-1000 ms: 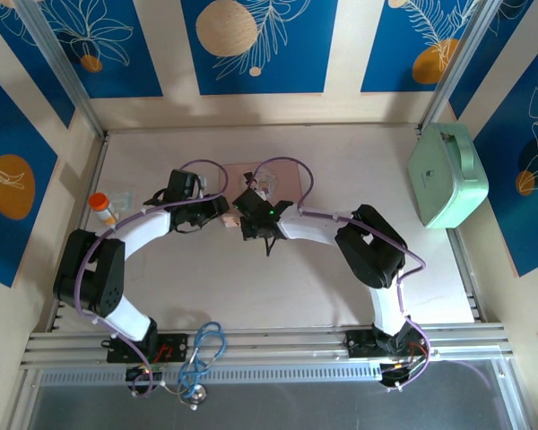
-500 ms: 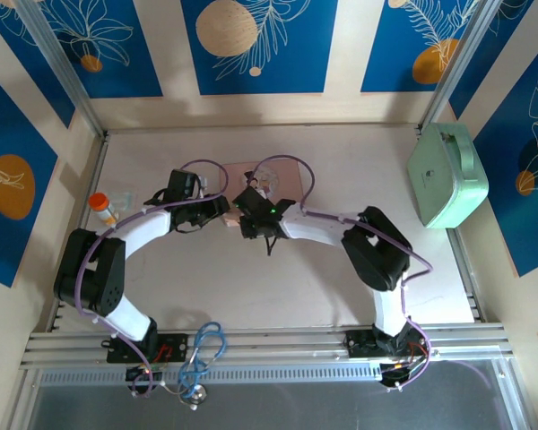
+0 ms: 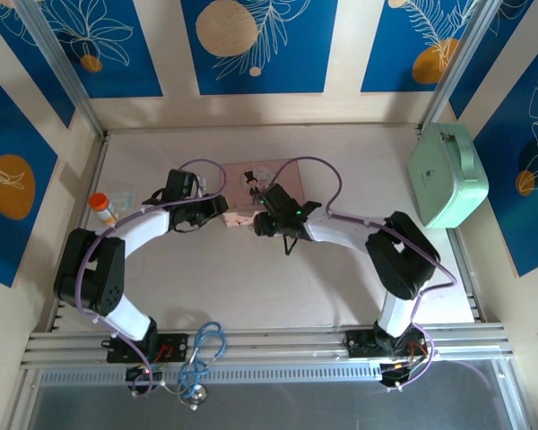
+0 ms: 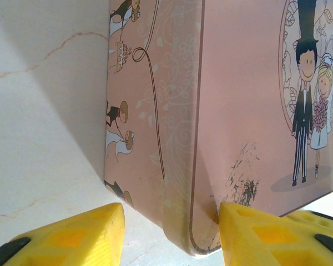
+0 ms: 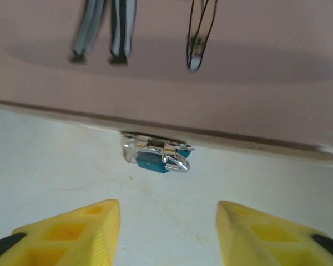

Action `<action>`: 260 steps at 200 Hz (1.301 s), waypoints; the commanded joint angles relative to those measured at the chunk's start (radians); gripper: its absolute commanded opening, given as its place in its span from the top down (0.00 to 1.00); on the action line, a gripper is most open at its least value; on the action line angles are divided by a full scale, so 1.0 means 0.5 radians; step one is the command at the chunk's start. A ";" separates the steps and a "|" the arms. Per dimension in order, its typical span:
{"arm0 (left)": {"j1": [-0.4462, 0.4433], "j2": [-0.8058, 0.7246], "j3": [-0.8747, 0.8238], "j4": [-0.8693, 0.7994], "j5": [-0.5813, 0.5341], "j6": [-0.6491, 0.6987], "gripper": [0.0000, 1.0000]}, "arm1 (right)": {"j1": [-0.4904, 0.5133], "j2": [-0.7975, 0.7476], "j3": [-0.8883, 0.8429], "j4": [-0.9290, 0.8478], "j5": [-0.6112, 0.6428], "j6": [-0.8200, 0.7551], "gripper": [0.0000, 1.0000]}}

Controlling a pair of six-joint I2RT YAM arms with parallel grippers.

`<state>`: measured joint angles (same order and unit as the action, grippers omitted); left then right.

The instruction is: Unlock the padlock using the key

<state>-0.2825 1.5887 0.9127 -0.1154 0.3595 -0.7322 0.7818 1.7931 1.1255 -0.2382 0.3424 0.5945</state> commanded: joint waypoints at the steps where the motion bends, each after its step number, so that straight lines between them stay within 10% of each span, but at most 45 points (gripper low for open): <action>1: 0.037 0.036 0.018 -0.070 0.014 0.019 0.53 | 0.000 0.104 0.108 -0.034 -0.030 0.004 0.50; 113: 0.056 0.037 0.024 -0.093 0.036 0.043 0.54 | -0.042 0.423 0.472 -0.444 0.206 0.181 0.71; 163: 0.059 0.018 0.015 -0.112 0.036 0.065 0.54 | -0.007 0.504 0.655 -0.719 0.236 0.321 0.60; 231: 0.076 0.022 0.031 -0.109 0.048 0.072 0.55 | -0.053 0.055 0.156 -0.086 -0.083 0.211 0.67; 260: 0.086 0.013 0.024 -0.103 0.053 0.067 0.55 | -0.153 0.022 -0.005 0.147 -0.339 0.205 0.55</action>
<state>-0.2634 1.5921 0.9127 -0.1165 0.3855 -0.7242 0.7395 1.8259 1.1732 -0.3031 0.3008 0.7166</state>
